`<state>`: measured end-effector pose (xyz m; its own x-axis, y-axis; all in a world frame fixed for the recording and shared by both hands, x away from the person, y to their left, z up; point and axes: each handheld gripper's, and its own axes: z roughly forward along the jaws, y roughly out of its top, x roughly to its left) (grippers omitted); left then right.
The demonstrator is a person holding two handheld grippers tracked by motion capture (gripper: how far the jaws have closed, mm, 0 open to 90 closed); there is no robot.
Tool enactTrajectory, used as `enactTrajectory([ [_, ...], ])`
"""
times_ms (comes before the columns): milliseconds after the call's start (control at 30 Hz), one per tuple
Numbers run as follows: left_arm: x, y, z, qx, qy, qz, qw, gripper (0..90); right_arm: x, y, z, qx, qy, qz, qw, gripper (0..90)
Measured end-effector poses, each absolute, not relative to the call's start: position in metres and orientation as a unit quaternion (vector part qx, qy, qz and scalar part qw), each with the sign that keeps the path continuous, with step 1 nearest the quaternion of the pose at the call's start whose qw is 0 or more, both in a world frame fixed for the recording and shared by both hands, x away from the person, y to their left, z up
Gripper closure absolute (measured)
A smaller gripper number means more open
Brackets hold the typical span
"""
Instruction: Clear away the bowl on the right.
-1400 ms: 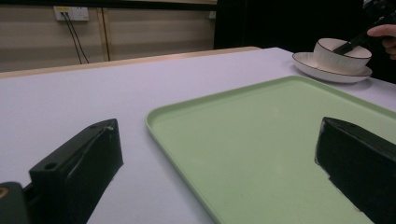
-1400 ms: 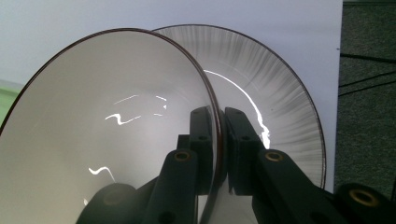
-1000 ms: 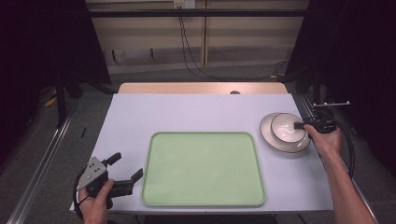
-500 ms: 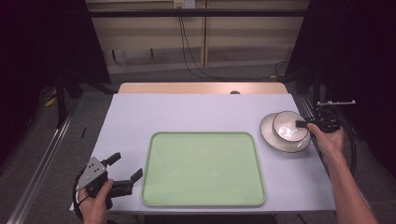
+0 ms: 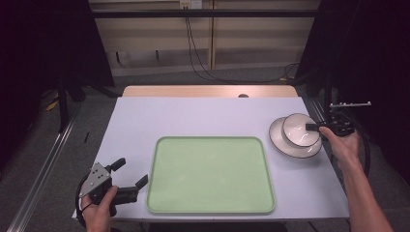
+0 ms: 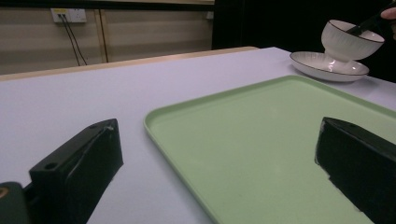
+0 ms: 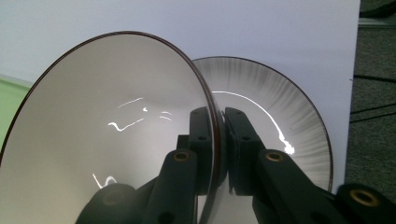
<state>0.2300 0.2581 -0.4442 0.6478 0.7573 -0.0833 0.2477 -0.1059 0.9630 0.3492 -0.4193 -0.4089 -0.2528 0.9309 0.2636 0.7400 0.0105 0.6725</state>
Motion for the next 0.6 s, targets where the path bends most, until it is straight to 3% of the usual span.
enactTrajectory([
  [600, 0.23, 0.259, -0.444, 0.708, 0.355, 0.229, 0.566, 0.8, 0.348, -0.381, -0.387, 0.532, 0.742, 0.391, 0.116, 82.4],
])
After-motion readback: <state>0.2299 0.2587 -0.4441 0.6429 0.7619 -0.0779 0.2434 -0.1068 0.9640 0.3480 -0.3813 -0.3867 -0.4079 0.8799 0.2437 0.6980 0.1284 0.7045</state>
